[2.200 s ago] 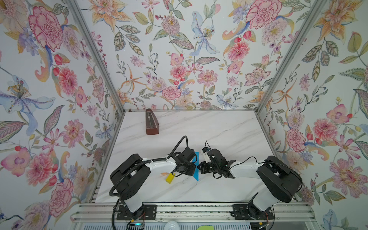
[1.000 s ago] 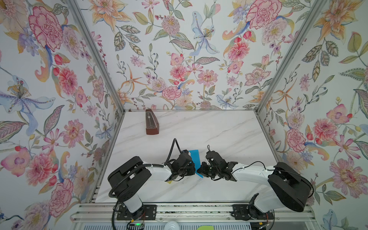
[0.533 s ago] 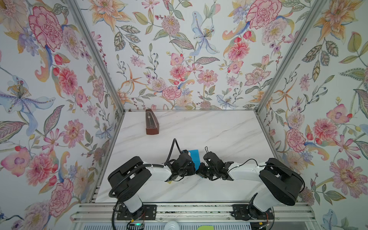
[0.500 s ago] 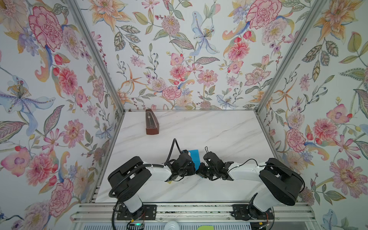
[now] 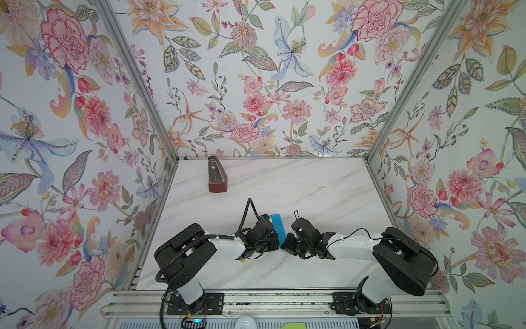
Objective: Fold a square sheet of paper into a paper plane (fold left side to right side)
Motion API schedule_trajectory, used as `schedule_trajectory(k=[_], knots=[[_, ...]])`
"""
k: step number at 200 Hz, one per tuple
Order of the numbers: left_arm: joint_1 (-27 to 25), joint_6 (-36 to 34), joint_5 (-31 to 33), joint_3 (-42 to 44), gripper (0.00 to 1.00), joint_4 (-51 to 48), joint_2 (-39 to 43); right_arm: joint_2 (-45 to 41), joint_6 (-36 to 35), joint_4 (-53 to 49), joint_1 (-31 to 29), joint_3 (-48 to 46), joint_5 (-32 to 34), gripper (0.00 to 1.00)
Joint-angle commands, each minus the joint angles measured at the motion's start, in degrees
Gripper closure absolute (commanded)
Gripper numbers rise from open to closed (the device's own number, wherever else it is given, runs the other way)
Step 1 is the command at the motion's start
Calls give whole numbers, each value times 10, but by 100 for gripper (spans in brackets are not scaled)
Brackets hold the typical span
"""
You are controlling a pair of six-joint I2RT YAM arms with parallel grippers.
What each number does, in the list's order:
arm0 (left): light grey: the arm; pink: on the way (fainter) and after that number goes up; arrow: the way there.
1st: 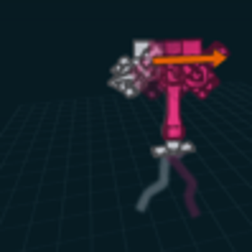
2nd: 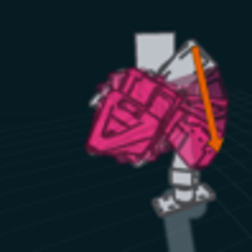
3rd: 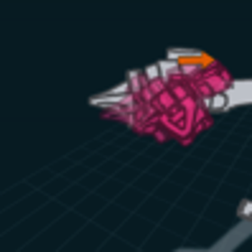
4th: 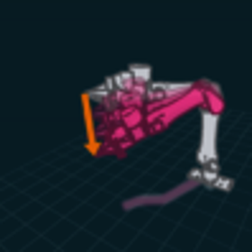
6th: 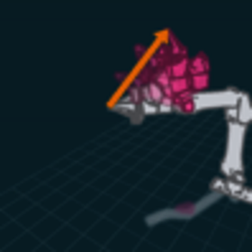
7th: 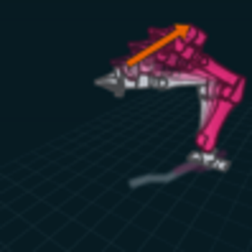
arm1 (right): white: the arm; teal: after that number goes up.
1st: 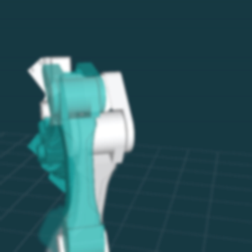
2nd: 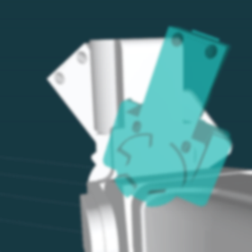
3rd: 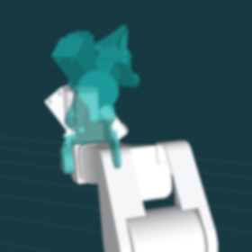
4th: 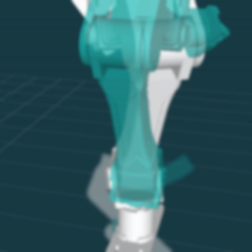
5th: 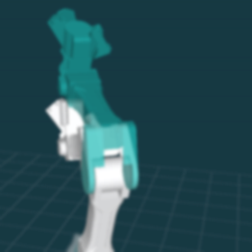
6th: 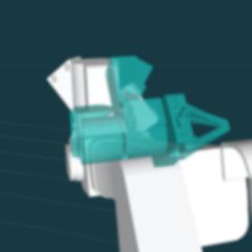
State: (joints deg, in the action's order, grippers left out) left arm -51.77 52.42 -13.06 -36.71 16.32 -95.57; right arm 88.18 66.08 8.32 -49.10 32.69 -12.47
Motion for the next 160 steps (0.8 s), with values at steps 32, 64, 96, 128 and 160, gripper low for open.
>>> schedule_trajectory(k=[32, 64, 96, 128, 160], knots=[[-6, 5, 13, 15, 100, -36, -16, -36, 28, -52, -2, -55, 24, 100], [-6, 5, 13, 14, 100, -38, -18, -68, 32, -67, -1, -50, 29, 100], [-5, 4, 13, 11, 100, -39, -21, -71, 21, -30, -5, -18, -1, 100], [-5, 4, 13, 10, 100, -39, -22, -37, 16, -29, -9, 19, -6, 99], [-6, 3, 13, 9, 100, -40, -23, -2, 14, -86, -5, 38, 25, 99]])
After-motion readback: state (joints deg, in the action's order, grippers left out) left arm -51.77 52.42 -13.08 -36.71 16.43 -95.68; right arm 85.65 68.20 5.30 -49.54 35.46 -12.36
